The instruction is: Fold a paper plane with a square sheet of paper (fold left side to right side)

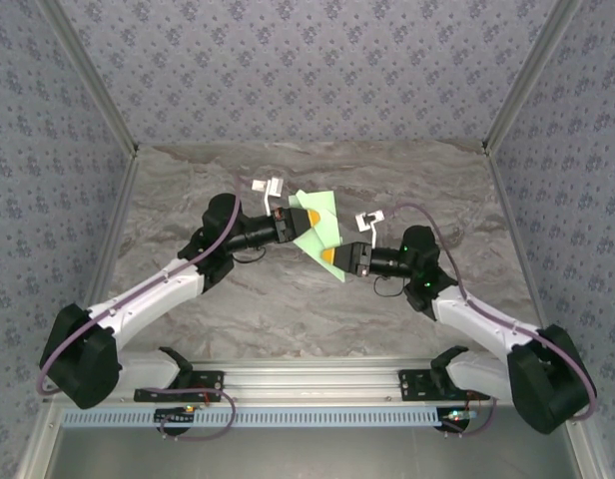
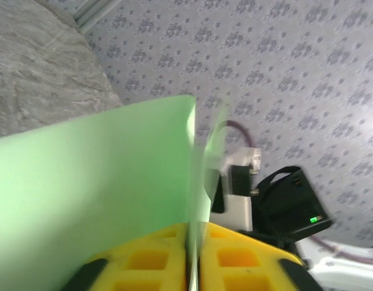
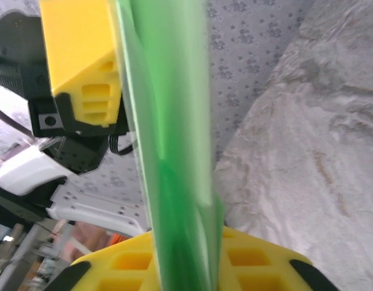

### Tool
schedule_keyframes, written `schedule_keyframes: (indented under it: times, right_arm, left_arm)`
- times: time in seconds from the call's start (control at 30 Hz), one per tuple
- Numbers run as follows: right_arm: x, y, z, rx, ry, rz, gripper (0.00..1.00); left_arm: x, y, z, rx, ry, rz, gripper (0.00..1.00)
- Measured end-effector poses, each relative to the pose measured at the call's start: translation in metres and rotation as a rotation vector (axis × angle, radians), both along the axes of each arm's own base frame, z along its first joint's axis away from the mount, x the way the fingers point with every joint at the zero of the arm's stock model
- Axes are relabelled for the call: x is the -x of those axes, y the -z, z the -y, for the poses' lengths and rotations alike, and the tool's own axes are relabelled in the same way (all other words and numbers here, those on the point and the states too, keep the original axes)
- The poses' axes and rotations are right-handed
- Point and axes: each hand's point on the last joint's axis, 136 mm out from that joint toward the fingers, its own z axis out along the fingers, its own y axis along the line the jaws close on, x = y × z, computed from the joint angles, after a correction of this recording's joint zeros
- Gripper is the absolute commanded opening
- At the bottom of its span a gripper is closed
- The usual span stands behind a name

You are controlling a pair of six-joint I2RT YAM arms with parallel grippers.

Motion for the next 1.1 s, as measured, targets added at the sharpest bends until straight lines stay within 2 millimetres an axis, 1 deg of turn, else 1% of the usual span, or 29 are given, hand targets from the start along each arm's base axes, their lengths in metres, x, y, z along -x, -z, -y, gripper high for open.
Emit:
schedule_keyframes:
  times: [0.03, 0.1, 0.2, 0.3, 0.4, 0.57, 0.67, 0.77, 0.87, 0.97, 1.03, 1.1]
  right_arm:
    - [0.001, -0.001, 0.002, 0.025, 0.014, 0.016, 0.13]
    - [0.002, -0.001, 0.008, 0.089, 0.048, 0.053, 0.11]
    - [0.000, 0.001, 0.015, 0.219, 0.102, 0.103, 0.10]
    - [-0.004, 0.016, 0.023, 0.410, 0.160, 0.133, 0.09]
    - [-0.005, 0.044, 0.030, 0.672, 0.205, 0.156, 0.07]
    - [-0.008, 0.103, 0.040, 1.254, 0.216, 0.244, 0.05]
    - [-0.015, 0.131, 0.048, 1.608, 0.206, 0.338, 0.05]
    - [-0.023, 0.149, 0.049, 1.905, 0.178, 0.466, 0.05]
    - [-0.026, 0.162, 0.043, 2.114, 0.138, 0.598, 0.04]
    - [-0.026, 0.178, 0.038, 2.238, 0.083, 0.687, 0.05]
    - [-0.023, 0.188, 0.037, 2.282, 0.050, 0.716, 0.07]
    - [-0.020, 0.197, 0.035, 2.306, 0.019, 0.733, 0.13]
  left_arm:
    - [0.000, 0.003, -0.002, -0.018, -0.009, -0.003, 0.47]
    - [-0.001, 0.011, -0.009, -0.061, -0.033, -0.010, 0.57]
    - [-0.002, 0.020, -0.030, -0.153, -0.119, -0.009, 0.63]
    - [0.001, 0.024, -0.061, -0.259, -0.236, 0.013, 0.65]
    - [0.009, 0.022, -0.094, -0.343, -0.352, 0.048, 0.67]
    - [0.025, 0.004, -0.151, -0.404, -0.549, 0.118, 0.71]
    - [0.033, 0.000, -0.173, -0.419, -0.626, 0.138, 0.71]
    - [0.036, 0.002, -0.185, -0.444, -0.667, 0.138, 0.71]
    - [0.036, 0.011, -0.190, -0.482, -0.681, 0.118, 0.72]
    - [0.035, 0.020, -0.192, -0.511, -0.684, 0.100, 0.72]
    - [0.035, 0.023, -0.192, -0.521, -0.685, 0.095, 0.72]
    - [0.035, 0.025, -0.193, -0.526, -0.686, 0.092, 0.72]
